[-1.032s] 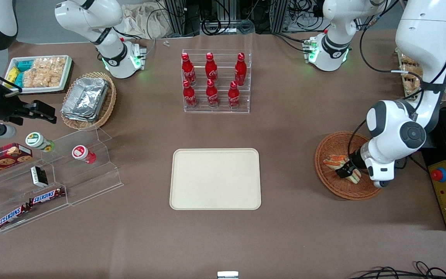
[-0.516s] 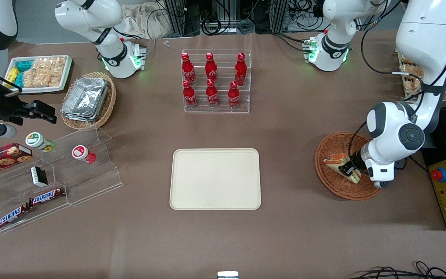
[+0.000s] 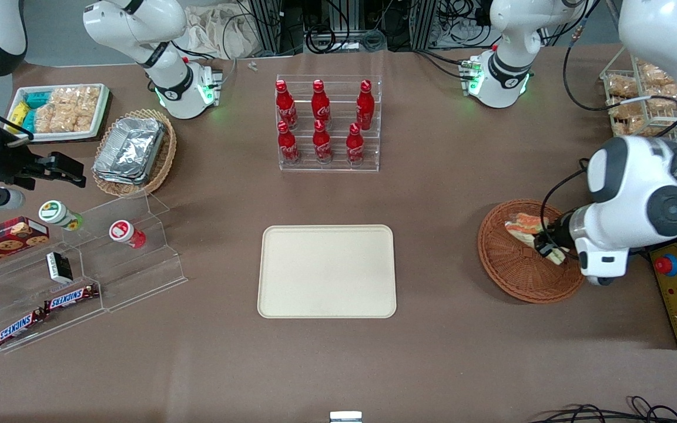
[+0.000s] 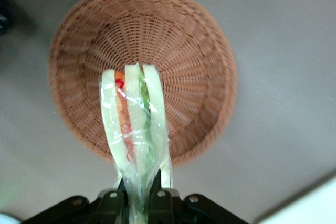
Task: Place sandwich from basket to tray
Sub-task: 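Lift the sandwich out of the basket with the left gripper, then carry the sandwich over the cream tray and lower it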
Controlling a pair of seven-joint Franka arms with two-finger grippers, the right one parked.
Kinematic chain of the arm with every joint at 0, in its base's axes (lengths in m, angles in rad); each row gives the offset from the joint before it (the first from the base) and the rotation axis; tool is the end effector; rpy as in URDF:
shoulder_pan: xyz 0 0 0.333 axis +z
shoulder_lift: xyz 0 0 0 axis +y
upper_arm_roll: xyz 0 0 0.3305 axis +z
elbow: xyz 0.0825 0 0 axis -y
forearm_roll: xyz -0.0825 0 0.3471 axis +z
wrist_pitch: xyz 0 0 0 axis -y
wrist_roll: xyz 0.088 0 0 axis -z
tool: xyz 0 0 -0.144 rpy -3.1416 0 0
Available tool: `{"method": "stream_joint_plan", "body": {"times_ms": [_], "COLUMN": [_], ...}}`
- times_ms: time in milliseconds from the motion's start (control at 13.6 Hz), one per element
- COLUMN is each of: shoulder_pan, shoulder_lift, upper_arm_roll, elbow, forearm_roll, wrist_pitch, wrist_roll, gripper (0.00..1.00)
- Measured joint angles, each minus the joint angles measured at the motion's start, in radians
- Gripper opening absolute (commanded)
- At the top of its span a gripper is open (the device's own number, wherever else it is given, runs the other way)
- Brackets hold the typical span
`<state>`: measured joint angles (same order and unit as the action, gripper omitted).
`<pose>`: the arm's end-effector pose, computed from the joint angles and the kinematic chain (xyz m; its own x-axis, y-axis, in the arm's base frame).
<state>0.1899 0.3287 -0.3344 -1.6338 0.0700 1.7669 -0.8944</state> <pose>0.5916 -0.0586 0.4136 0.7274 0.6714 -0.1419 0.6622 -0.7410 -0.1113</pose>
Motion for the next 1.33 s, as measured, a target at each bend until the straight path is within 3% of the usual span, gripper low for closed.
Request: {"method": "stream_joint_plan", "body": {"times_ms": [221,442,663,737,1032,1326], "shoulder_pan": [-0.002,-0.009,-0.116,-0.172,-0.366,-0.445], "shoulder_lift": [-0.007,0.011,0.068,0.094,0.261,0.457], "upper_arm_roll": [-0.04,-0.112,-0.173,-0.176,-0.177,-0.176], "elbow": [0.176,0.19,0.19,0.191,0.263,0.354], "forearm_roll": [-0.016,-0.017,0.019,0.038,0.226,0.325], "wrist_pitch": [-0.153,-0.158,-0.119,-0.079,0.063,0.211], "wrist_roll": [0.041,0.111,0.189,0.204,0.21,0.213], "gripper": [0.0,0.0,0.0,0.0,0.0,0.0]}}
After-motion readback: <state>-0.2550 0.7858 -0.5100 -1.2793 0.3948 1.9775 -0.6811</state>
